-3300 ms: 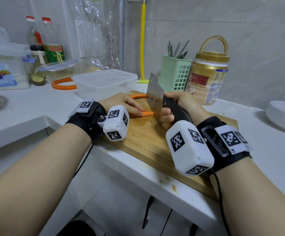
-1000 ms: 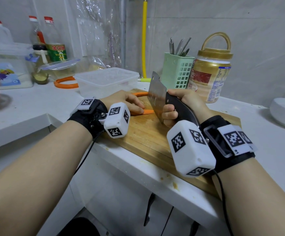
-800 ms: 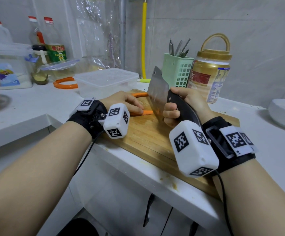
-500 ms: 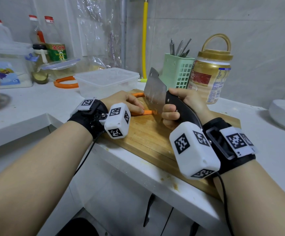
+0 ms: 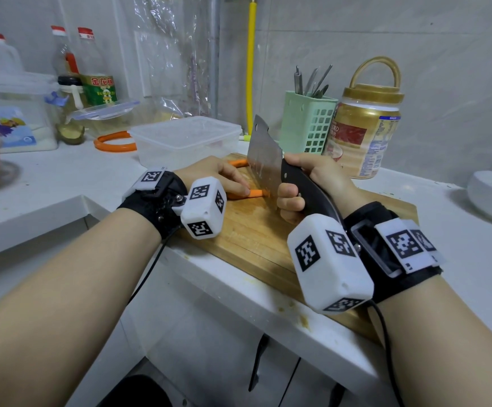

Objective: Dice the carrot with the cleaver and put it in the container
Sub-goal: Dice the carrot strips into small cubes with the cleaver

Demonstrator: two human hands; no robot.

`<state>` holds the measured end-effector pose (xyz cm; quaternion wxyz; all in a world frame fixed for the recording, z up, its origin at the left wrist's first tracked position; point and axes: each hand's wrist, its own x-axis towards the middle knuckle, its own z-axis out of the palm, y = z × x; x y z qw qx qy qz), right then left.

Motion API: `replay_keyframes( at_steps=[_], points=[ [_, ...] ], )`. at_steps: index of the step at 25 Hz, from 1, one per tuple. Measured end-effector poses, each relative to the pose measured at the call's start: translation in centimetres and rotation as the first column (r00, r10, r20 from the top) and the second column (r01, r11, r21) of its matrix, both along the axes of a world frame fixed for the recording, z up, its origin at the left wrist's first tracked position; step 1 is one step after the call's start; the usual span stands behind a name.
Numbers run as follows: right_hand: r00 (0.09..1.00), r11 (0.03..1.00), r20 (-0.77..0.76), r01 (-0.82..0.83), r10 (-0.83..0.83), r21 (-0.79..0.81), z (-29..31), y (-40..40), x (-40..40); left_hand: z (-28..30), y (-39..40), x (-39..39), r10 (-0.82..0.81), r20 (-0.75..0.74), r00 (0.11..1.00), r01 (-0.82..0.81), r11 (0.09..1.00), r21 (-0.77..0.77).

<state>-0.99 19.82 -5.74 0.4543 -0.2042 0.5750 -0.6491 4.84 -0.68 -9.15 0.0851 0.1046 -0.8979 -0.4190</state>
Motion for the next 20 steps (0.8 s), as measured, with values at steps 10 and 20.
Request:
replay_keyframes(
  at_steps=[10,20],
  points=[
    [1.0,0.997,0.004,0.003,-0.003,0.071,-0.12,-0.55,-0.83,-0.13,-0.08,-0.04,0.003,-0.005,1.0,-0.003,1.0,0.01],
    [1.0,0.999,-0.023,-0.015,0.015,0.034,-0.66,-0.95,-0.73,-0.32,-0.35,-0.22,0.011,-0.007,1.0,-0.011,1.0,0.01]
  ],
)
